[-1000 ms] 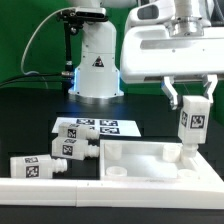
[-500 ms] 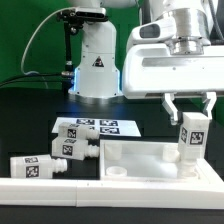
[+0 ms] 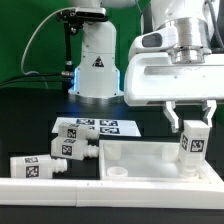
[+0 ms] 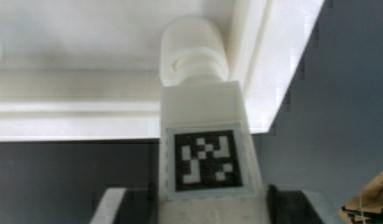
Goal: Assemble one leg
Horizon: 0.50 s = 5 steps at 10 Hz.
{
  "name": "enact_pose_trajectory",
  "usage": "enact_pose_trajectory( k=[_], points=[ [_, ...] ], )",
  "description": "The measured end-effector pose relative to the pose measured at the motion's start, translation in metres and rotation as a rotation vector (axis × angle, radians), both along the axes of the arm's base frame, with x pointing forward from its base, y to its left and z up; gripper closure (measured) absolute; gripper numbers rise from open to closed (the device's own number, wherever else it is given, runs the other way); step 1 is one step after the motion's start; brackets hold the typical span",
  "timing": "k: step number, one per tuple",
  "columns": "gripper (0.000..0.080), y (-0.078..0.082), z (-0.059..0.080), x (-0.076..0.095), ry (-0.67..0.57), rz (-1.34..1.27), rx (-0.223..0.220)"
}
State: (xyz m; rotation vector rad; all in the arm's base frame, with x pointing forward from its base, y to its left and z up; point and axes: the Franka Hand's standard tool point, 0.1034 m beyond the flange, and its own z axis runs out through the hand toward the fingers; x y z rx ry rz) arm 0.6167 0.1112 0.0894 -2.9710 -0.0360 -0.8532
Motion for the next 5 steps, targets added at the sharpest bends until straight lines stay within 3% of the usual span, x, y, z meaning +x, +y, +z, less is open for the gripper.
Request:
enact_pose_trajectory(
  k=[5],
  points=[
    [0.0512, 0.001, -0.0078, 0.0001, -0.053, 0.0, -0.015]
  ],
)
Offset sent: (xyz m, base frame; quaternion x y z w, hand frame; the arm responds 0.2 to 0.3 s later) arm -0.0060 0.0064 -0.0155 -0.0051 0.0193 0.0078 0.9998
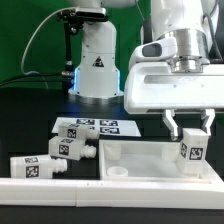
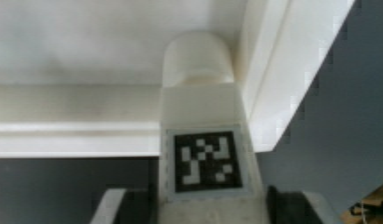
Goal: Assemble one leg
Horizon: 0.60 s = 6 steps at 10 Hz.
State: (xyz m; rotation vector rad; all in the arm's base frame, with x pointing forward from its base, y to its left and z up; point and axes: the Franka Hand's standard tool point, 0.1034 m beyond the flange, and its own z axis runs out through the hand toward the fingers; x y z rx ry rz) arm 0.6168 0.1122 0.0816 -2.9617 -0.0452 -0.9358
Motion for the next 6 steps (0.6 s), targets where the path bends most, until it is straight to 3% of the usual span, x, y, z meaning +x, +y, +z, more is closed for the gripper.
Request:
enact_pose_trajectory(
  k=[1, 2, 3, 4, 5, 6],
  points=[
    [0.0438, 0.0, -0.001, 0.0, 0.005, 0.0, 0.0],
    [0.0438, 0.0, -0.001, 0.0, 0.006, 0.0, 0.0],
    [0.025, 0.0, -0.001, -0.001, 0.007, 0.0, 0.0],
    [0.025, 0.001, -0.003, -0.002, 0.04, 0.004, 0.006],
    [0.0171, 0.002, 0.005, 0.001, 0.069, 0.006, 0.015],
    [0.0155, 0.002, 0.012, 0.006, 0.132, 0.01, 0.03]
  ],
)
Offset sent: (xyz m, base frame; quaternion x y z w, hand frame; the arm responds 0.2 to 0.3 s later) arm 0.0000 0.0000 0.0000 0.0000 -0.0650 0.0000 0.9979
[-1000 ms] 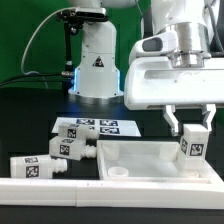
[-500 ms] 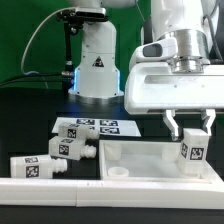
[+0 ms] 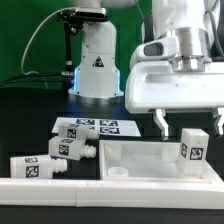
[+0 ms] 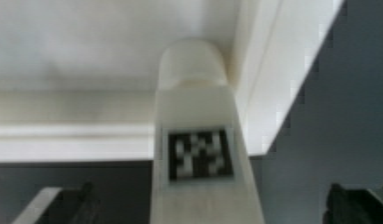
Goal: Assemble one leg
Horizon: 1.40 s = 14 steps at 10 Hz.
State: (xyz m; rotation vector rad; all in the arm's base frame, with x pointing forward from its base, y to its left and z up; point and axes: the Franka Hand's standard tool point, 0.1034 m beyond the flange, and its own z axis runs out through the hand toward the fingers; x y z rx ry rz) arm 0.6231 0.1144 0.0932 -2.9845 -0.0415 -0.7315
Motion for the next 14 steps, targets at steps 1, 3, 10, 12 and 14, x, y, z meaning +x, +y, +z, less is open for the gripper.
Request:
enact_pose_trajectory(
  k=[1, 3, 10, 12, 14],
  points=[
    [0.0155, 0.0, 0.003, 0.005, 0.098, 0.007, 0.017],
    [0.0151, 0.002, 0.007, 0.014, 0.229, 0.015, 0.044],
    [0.0151, -0.008, -0.002, 0.01, 0.481, -0.012, 0.047],
    [0.0151, -0.01, -0.007, 0.026, 0.451, -0.029, 0.011],
    [0.0179, -0.012, -0.01, 0.026, 0.448, -0.053, 0.015]
  ],
)
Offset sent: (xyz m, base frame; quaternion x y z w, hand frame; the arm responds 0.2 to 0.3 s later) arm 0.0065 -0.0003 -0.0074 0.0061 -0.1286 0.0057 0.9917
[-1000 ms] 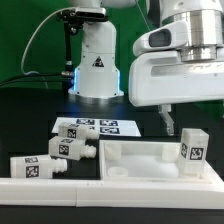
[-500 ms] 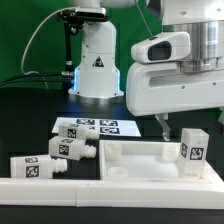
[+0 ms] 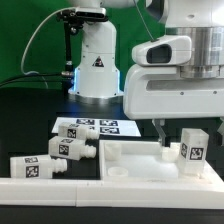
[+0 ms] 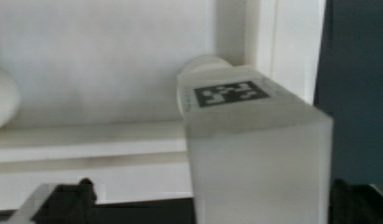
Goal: Assemble one leg
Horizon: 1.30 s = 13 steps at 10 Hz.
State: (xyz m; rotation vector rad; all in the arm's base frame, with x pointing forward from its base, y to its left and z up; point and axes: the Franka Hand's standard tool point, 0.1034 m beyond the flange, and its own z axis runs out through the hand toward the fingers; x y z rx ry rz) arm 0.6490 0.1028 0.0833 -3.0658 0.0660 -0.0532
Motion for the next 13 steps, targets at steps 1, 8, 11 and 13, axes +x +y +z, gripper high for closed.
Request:
enact_pose_trajectory(
  k=[1, 8, 11, 13],
  points=[
    [0.0179, 0.0, 0.0, 0.0, 0.0, 0.0, 0.0],
    [0.0517, -0.005, -0.003, 0.001, 0.047, -0.654, 0.03],
    [0.0517, -0.012, -0.005, -0.004, 0.077, -1.15, 0.094],
    [0.0515, -0.016, -0.006, -0.006, 0.101, -1.311, 0.133]
  ],
)
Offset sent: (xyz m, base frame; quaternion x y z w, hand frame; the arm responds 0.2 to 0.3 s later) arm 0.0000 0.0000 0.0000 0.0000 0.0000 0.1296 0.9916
